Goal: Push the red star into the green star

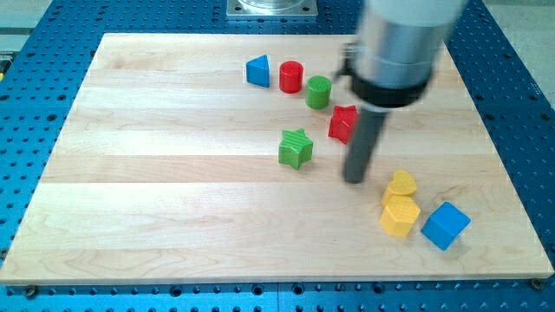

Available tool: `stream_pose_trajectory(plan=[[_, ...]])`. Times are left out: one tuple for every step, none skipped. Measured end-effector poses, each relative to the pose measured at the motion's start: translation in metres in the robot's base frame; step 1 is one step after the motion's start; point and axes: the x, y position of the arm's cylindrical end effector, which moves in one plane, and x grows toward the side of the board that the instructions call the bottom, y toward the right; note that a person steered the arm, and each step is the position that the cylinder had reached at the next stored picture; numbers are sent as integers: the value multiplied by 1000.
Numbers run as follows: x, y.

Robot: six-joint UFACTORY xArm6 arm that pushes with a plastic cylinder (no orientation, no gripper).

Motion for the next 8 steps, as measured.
stream_pose_trajectory(plan=[[0,-105],[-32,-120],[-49,-71],[-47,-35],[-48,-28],[-65,-10],[-61,25],[-33,69]])
